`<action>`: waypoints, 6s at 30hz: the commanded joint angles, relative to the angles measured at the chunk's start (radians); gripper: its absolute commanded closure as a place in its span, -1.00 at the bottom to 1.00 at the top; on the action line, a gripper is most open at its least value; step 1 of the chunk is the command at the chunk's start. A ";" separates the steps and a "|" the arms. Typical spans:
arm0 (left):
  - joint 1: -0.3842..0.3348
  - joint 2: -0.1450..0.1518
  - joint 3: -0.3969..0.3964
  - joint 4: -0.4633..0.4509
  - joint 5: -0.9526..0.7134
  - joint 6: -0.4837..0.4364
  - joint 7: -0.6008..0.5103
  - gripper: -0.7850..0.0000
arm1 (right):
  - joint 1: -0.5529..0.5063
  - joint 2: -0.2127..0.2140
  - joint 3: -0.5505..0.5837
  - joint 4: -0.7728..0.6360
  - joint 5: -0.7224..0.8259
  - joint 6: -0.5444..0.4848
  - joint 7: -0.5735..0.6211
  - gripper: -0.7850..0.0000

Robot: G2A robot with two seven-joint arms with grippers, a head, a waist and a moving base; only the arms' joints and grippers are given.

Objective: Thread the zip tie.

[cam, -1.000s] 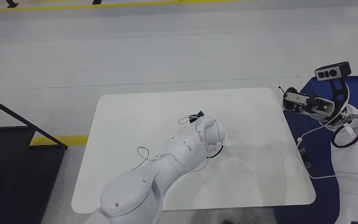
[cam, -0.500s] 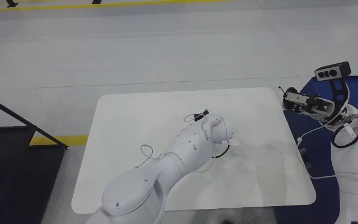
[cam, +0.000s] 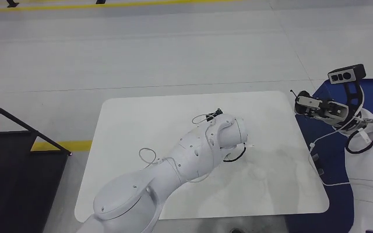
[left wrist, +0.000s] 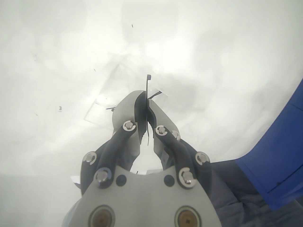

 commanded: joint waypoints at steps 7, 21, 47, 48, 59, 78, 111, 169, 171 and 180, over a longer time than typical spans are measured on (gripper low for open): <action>0.078 0.120 -0.046 -0.304 -0.123 -0.072 -0.072 1.00 | 0.000 0.000 0.000 0.000 0.000 0.000 0.000 1.00; 0.338 0.152 -0.291 -0.614 -0.068 -0.064 0.521 1.00 | 0.001 0.046 0.083 -0.015 0.045 0.191 0.000 1.00; 0.541 0.168 -0.394 -0.872 0.043 -0.383 0.813 1.00 | -0.046 0.081 -0.031 0.046 -0.011 0.455 0.000 1.00; 0.541 0.168 -0.394 -0.872 0.043 -0.383 0.813 1.00 | -0.046 0.081 -0.031 0.046 -0.011 0.455 0.000 1.00; 0.598 0.155 -0.265 -0.914 0.393 -0.464 1.045 1.00 | -0.152 0.087 -0.039 -0.058 -0.126 0.281 -0.047 1.00; 0.619 0.145 -0.248 -0.886 0.525 -0.498 0.966 1.00 | -0.253 0.086 -0.012 -0.150 -0.126 0.023 -0.030 1.00; 0.713 0.108 -0.285 -0.878 0.698 -0.588 0.868 1.00 | -0.247 0.090 -0.024 -0.123 -0.092 0.004 -0.018 1.00; 0.778 0.058 -0.345 -0.842 0.853 -0.681 0.845 1.00 | -0.247 0.090 -0.024 -0.123 -0.092 0.004 -0.018 1.00; 0.780 0.060 -0.344 -0.846 0.857 -0.683 0.843 1.00 | -0.247 0.090 -0.024 -0.123 -0.092 0.004 -0.018 1.00; 0.793 0.068 -0.341 -0.859 0.856 -0.691 0.834 1.00 | -0.247 0.090 -0.024 -0.123 -0.092 0.004 -0.018 1.00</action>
